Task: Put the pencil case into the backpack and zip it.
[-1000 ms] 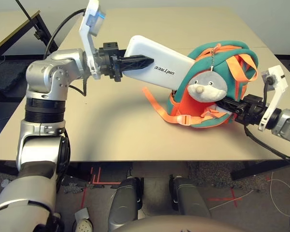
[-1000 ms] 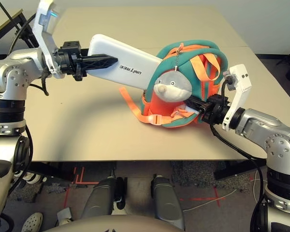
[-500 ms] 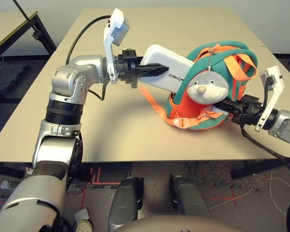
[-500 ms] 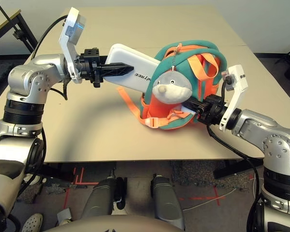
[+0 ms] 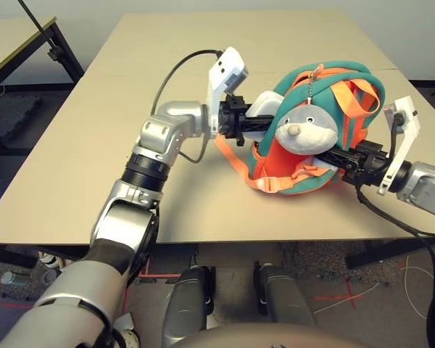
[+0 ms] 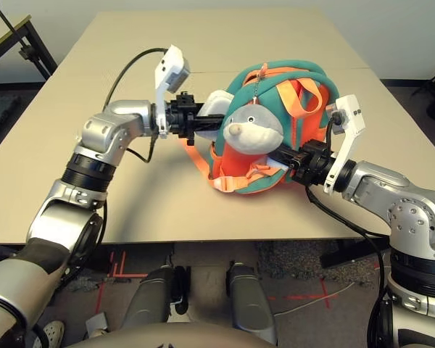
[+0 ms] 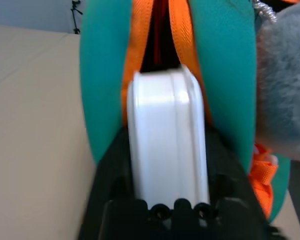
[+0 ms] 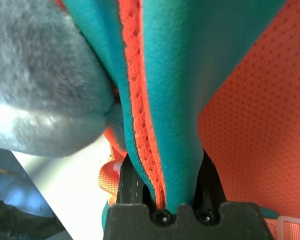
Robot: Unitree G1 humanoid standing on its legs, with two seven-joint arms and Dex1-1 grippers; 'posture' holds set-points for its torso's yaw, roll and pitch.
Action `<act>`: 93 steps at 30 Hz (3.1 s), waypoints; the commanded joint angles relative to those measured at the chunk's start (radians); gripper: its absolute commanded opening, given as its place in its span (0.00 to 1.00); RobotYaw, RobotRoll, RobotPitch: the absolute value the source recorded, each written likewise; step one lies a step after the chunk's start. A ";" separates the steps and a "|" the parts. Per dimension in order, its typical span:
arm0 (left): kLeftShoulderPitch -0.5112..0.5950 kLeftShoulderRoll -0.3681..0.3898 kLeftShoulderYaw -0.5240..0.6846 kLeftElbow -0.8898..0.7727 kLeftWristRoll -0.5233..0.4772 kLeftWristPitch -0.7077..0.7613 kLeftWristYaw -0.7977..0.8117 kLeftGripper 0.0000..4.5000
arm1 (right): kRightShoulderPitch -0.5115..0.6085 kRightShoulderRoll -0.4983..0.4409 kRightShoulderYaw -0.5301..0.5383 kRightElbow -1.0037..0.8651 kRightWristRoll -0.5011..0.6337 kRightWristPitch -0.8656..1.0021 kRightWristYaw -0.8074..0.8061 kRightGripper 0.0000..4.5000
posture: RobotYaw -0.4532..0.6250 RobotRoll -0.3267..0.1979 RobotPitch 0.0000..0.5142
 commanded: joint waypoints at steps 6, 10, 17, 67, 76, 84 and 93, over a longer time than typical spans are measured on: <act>0.001 0.091 0.105 -0.096 -0.071 0.098 -0.008 1.00 | 0.003 0.006 0.021 0.000 -0.007 -0.008 0.015 0.05 | 0.24 0.62 0.18; 0.013 0.145 0.153 -0.158 -0.102 0.152 0.002 1.00 | 0.010 0.008 0.023 -0.002 -0.008 -0.010 0.016 0.05 | 0.24 0.62 0.19; 0.049 0.183 0.182 -0.230 -0.126 0.206 0.025 1.00 | 0.008 0.013 0.035 0.002 -0.013 -0.011 0.016 0.05 | 0.25 0.62 0.21; 0.078 0.170 0.164 -0.265 -0.178 0.240 0.047 0.87 | 0.010 0.019 0.066 0.008 -0.044 -0.026 0.019 0.05 | 0.24 0.62 0.20; 0.085 0.173 0.163 -0.272 -0.188 0.250 0.041 0.07 | 0.016 0.019 0.068 0.010 -0.051 -0.032 0.027 0.05 | 0.24 0.62 0.21; 0.101 0.162 0.135 -0.260 -0.175 0.254 0.039 0.00 | 0.023 0.022 0.066 0.010 -0.058 -0.036 0.030 0.05 | 0.24 0.62 0.21; 0.078 0.032 0.053 -0.129 -0.124 0.198 0.044 0.00 | 0.018 0.025 0.068 0.017 -0.065 -0.041 0.032 0.05 | 0.24 0.62 0.21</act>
